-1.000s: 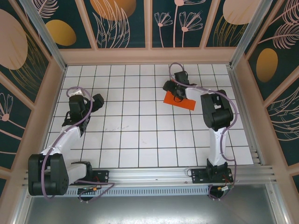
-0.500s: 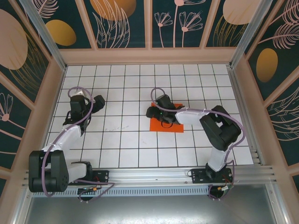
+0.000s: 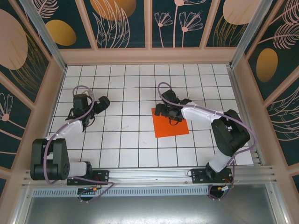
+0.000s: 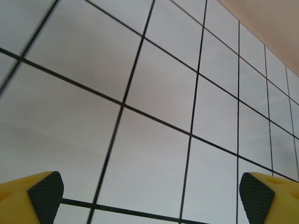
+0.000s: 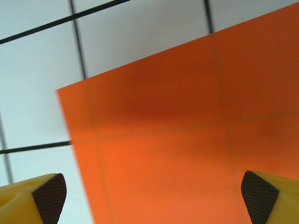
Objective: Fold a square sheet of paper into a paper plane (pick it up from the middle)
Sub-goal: Move the square sheet of paper to the center of the table, then fold the square sheet of paper in half at the center of the table.
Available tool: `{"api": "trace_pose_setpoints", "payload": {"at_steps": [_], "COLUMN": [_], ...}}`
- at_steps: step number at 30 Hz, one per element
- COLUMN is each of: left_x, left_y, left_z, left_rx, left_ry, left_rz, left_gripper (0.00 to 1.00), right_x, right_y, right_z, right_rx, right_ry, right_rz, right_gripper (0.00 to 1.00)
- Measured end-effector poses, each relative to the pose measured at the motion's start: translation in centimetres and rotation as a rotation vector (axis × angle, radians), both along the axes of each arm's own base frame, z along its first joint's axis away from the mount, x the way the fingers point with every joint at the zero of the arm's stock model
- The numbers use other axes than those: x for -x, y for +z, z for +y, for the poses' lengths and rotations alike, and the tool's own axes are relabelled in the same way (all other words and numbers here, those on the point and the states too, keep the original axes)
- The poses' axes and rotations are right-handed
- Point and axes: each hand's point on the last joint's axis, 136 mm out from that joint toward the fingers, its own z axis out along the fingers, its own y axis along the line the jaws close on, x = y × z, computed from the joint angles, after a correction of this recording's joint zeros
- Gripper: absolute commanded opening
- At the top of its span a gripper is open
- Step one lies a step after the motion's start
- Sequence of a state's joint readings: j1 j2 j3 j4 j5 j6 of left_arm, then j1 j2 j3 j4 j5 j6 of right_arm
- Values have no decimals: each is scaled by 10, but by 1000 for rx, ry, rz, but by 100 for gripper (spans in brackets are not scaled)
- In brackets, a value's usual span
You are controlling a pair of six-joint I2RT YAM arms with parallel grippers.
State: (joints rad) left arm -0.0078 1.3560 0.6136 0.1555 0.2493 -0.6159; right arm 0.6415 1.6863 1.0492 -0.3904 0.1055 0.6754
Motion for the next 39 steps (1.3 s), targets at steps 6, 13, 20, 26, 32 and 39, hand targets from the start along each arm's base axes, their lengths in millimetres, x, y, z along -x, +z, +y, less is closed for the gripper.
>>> {"api": "trace_pose_setpoints", "payload": {"at_steps": [6, 13, 20, 26, 32, 39], "left_x": [7, 24, 29, 29, 27, 26], "left_y": [-9, -19, -17, -22, -18, -16], "left_z": [-55, -108, -130, -135, -139, -141], "left_rx": [75, 128, 170, 197, 223, 248], "left_ry": [-114, -205, -223, -220, -223, -219], "left_rz": [59, 122, 127, 145, 135, 135], "left_gripper": [99, 98, 98, 98, 99, 98], "right_x": [3, 6, 6, 4, 2, 1], "right_y": [-26, -40, -45, -44, -43, -41], "right_z": [-20, -21, -25, -27, -26, -23], "right_rx": [109, 162, 190, 199, 198, 182], "right_ry": [72, 135, 150, 135, 131, 137], "right_rz": [73, 115, 121, 115, 109, 106], "right_gripper": [99, 99, 90, 77, 71, 44]}}
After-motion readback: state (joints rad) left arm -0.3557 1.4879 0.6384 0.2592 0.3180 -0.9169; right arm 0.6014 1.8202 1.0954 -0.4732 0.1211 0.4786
